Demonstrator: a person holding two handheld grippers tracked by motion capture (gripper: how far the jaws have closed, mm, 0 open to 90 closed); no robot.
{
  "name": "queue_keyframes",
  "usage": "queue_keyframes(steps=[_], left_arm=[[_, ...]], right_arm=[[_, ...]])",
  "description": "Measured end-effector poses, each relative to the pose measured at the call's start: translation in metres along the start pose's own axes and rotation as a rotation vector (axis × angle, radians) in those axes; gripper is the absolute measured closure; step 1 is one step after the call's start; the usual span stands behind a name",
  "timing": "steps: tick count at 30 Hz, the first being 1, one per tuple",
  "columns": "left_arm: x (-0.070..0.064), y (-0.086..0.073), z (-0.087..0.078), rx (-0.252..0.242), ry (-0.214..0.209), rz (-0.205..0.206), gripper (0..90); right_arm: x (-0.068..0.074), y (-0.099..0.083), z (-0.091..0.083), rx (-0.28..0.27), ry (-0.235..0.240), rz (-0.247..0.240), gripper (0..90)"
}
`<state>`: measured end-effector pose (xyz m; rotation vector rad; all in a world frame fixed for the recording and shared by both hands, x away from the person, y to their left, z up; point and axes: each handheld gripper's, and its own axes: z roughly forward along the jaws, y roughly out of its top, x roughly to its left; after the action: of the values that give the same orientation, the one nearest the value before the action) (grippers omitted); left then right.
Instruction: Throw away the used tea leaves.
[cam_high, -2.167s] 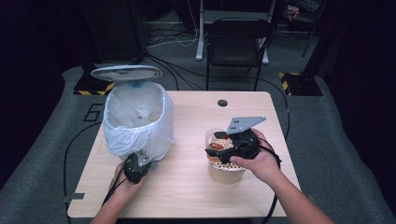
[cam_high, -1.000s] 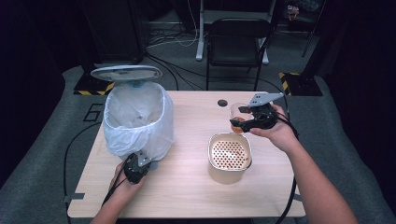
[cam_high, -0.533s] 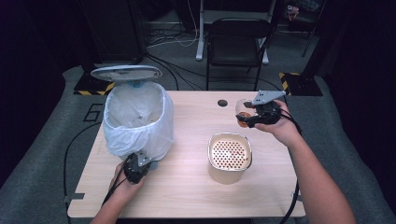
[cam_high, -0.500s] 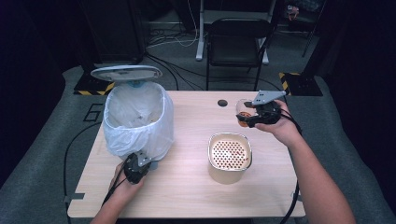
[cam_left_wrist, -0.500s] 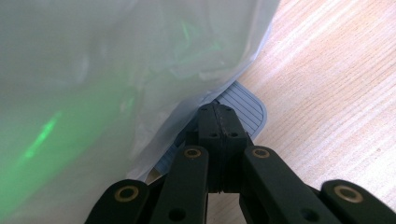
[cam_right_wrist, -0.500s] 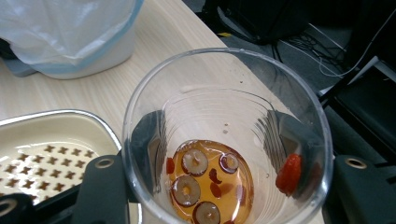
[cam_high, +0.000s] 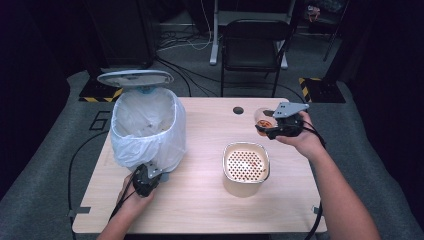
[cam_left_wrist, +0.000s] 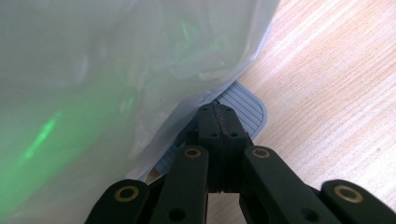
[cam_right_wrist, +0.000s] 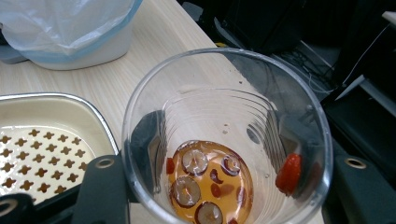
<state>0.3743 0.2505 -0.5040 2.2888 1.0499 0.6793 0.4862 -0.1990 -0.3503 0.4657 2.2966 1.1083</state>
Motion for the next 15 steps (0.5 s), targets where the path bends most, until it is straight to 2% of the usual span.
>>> queue_keyframes(steps=[6,15], left_arm=[[0.000,0.000,0.000,0.000,0.001,0.001,90.0],[0.000,0.000,0.000,0.000,0.004,0.002,90.0]], right_arm=[[0.009,-0.001,-0.006,-0.033,-0.022,-0.068,39.2],[0.022,-0.003,-0.010,-0.029,-0.050,-0.173,39.3]])
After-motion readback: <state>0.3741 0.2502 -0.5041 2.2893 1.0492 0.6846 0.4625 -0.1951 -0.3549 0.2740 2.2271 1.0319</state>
